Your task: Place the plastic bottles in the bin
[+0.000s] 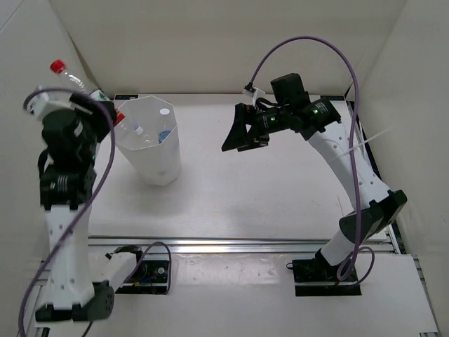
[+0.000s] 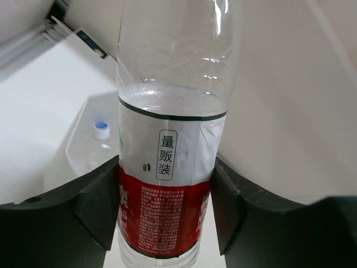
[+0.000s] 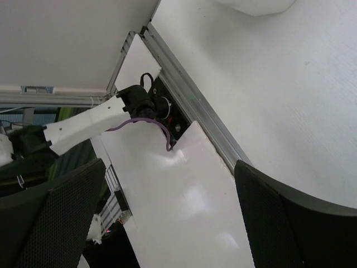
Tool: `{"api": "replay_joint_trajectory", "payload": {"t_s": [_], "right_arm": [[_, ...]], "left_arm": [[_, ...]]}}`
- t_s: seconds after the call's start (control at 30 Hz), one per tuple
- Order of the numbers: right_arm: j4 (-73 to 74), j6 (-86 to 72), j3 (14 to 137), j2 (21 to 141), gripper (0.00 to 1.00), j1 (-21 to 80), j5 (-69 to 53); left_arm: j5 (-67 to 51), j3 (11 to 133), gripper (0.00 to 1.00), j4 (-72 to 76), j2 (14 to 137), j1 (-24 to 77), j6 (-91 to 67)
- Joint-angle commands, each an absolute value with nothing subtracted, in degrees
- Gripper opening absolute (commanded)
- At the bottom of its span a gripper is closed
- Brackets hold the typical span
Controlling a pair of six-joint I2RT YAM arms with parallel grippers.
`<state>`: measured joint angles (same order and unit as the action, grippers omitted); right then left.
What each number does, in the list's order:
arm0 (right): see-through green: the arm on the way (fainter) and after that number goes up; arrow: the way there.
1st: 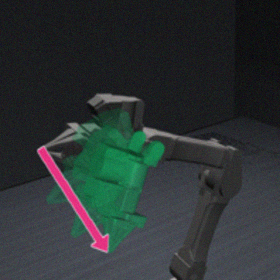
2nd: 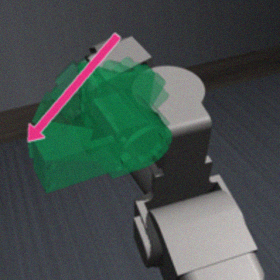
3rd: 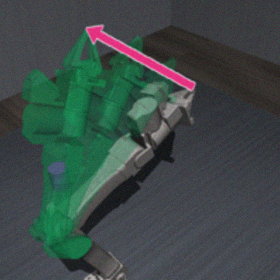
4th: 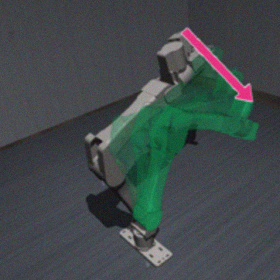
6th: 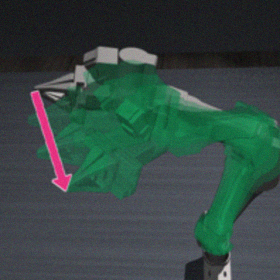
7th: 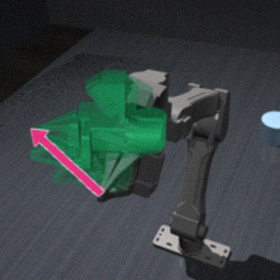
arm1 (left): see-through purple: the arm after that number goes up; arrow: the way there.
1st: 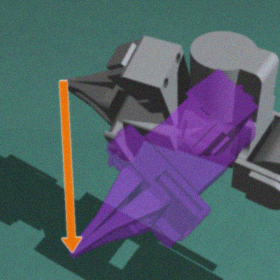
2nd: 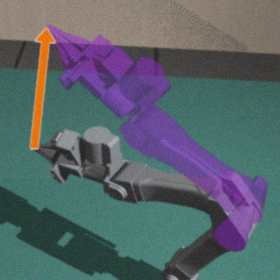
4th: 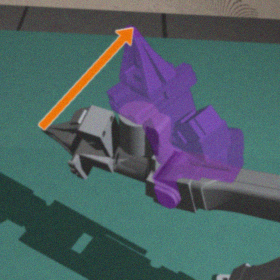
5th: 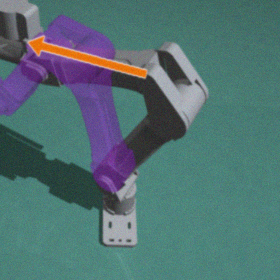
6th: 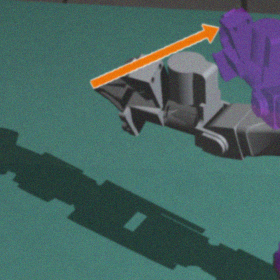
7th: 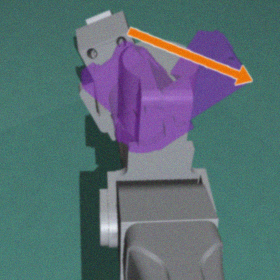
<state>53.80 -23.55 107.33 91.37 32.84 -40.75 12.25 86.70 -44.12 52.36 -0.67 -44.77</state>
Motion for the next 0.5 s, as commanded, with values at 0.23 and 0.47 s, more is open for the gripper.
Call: {"api": "replay_joint_trajectory", "payload": {"t_s": [0.23,0.47], "right_arm": [[55.63,-23.12,112.41,91.59,1.00,32.17,-39.39],[57.49,-26.63,104.79,86.23,1.00,25.42,-37.53]], "left_arm": [[29.17,95.00,1.00,-42.44,67.51,7.28,-26.37],[27.43,80.97,1.00,-55.24,44.52,10.20,-32.32]]}}
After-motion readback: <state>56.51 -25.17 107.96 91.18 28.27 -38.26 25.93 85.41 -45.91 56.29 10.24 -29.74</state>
